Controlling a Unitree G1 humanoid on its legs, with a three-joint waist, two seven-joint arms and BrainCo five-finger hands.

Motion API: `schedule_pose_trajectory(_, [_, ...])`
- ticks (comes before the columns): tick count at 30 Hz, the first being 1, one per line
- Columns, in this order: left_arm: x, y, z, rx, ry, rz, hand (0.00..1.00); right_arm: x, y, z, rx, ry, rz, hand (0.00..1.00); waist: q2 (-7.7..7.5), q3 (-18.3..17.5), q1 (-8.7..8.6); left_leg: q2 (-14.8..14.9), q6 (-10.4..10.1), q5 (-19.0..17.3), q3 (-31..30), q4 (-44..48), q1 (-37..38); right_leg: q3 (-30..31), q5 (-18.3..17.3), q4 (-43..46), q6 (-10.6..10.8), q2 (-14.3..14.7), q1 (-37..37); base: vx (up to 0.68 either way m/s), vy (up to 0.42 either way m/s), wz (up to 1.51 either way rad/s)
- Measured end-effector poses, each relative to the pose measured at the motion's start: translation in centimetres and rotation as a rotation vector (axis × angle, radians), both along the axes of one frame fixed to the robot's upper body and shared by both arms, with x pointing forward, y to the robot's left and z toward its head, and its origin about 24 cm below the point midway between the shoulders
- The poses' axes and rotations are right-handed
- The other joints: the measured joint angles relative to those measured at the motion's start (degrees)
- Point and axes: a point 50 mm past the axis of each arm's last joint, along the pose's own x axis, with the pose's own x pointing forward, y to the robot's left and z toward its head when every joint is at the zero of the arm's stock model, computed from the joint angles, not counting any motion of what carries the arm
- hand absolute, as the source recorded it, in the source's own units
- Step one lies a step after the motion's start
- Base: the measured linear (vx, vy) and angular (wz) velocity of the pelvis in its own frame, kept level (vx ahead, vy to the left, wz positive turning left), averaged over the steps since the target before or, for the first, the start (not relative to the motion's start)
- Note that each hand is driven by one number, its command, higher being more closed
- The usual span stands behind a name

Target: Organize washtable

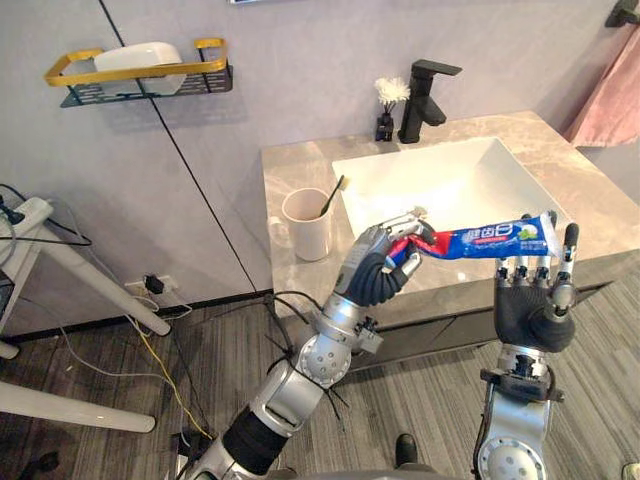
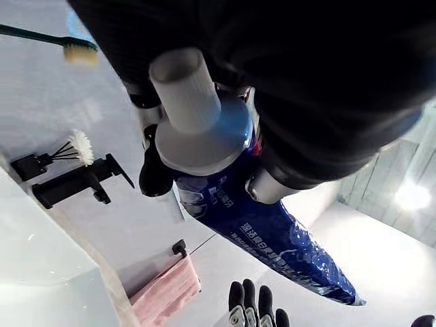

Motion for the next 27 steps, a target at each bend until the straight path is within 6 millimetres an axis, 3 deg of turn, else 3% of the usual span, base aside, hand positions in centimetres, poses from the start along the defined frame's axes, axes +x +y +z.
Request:
schedule_pose_trajectory(9, [-0.2, -0.7, -0.8, 0.02, 0.031, -0.025, 1.0, 0.8, 2.2, -1.2, 0.023, 0.057, 0.106, 0.0, -0.55, -1.5, 0.81, -0.51, 0.26, 1.27, -4.28, -0.06, -1.86, -4.32, -0.2, -0.29, 0.34, -0.7, 1.26, -0.03, -0.017, 0.25])
schedule_pose_trajectory(20, [-0.2, -0.8, -1.1, 0.023, 0.037, -0.021, 1.0, 1.2, 3.8, -0.3, -0.156, 0.032, 0.14, 0.0, -1.92, -2.39, 0.66, -1.06, 0.34, 2.62, -5.31, -1.53, -1.93, -5.53, -0.24, -0.15, 0.42, -1.16, 1.21, -0.02, -0.006, 0.07])
schedule_pose_trajectory(21, [-0.2, -0.8, -1.1, 0.023, 0.037, -0.022, 1.0, 1.2, 3.8, -0.3, -0.157, 0.034, 0.139, 1.0, -2.11, -2.51, 0.68, -1.06, 0.34, 2.62, -5.3, -1.53, -1.98, -5.54, -0.24, -0.15, 0.42, -1.16, 1.18, 0.0, 0.0, 0.0])
schedule_pose_trajectory(27, [-0.2, -0.8, -1.5, 0.025, 0.042, -0.029, 1.0, 1.3, 3.5, 0.0, -0.184, 0.064, 0.088, 1.0, -2.52, -2.78, 0.67, -1.06, 0.34, 2.61, -5.19, -1.53, -1.98, -5.42, -0.24, -0.14, 0.41, -1.14, 1.11, 0.0, 0.0, 0.0])
